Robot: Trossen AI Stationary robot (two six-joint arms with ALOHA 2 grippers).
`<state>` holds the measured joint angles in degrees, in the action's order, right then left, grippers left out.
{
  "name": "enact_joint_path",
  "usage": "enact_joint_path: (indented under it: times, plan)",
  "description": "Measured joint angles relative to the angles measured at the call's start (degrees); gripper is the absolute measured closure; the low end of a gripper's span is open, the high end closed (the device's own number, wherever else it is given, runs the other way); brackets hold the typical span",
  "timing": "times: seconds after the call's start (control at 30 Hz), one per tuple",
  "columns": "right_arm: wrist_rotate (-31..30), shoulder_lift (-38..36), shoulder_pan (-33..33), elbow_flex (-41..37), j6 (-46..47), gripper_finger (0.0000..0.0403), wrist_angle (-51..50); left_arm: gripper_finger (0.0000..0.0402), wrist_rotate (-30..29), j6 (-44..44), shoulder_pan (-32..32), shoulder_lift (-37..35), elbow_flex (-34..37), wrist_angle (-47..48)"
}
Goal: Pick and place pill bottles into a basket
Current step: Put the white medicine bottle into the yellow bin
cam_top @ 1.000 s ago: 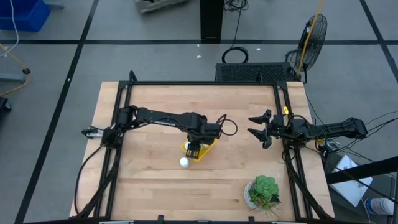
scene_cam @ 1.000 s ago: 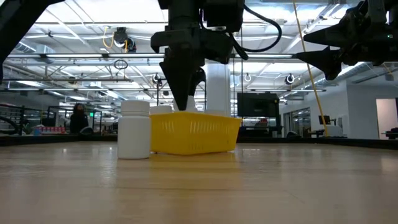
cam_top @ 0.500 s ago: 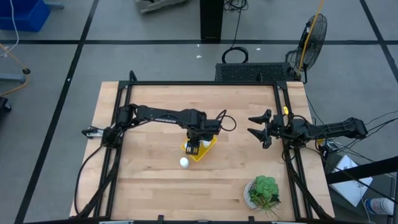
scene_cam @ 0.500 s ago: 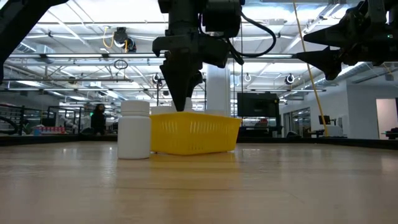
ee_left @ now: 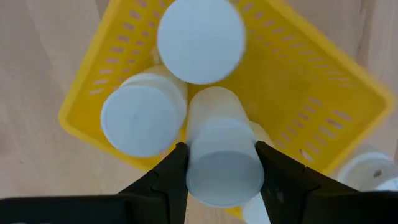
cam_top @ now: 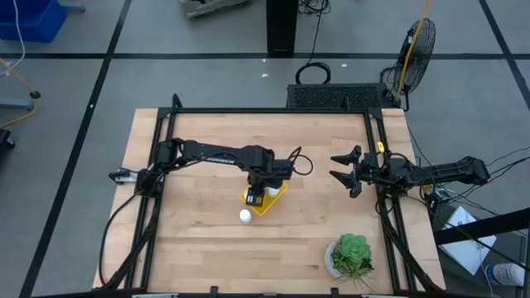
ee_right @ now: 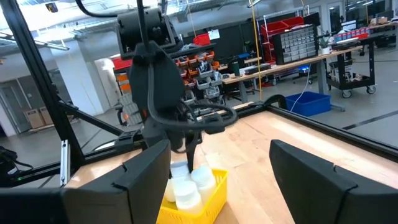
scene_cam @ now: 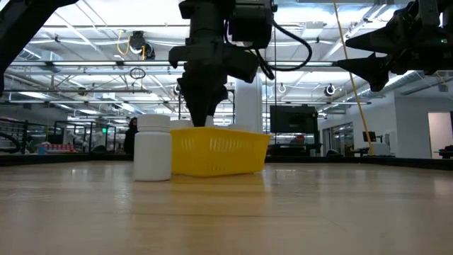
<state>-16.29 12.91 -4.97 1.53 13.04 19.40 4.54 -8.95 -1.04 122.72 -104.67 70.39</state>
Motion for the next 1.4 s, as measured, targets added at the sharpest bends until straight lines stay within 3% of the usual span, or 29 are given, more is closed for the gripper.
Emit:
enact_joint_path:
  times: [0.77, 0.97, 1.07, 1.2, 1.4]
  plan:
    - [-0.06, 0.0, 0.0, -0.01, -0.63, 0.0138, 0.0, 0.0239, 0.0, 1.52, 0.22, -0.13, 3.2, -1.77]
    - [-0.06, 0.0, 0.0, 0.0, -0.62, 0.0138, 0.0, 0.0099, 0.02, 0.43, 1.24, 0.0, 3.33, -4.74]
    - [-0.07, 0.0, 0.0, 0.01, -0.63, 0.0138, 0.0, 0.0048, -0.09, 0.52, 1.65, 0.0, 3.33, -5.2]
    - [-0.07, 0.0, 0.0, -0.01, -0.63, 0.0138, 0.0, 0.0012, -1.63, 2.57, 2.07, 0.0, 3.31, -5.62]
    - [-0.09, 0.02, 0.0, 0.0, -0.63, 0.0138, 0.0, 0.0008, -3.57, 4.97, 2.79, -2.75, 3.31, -6.75]
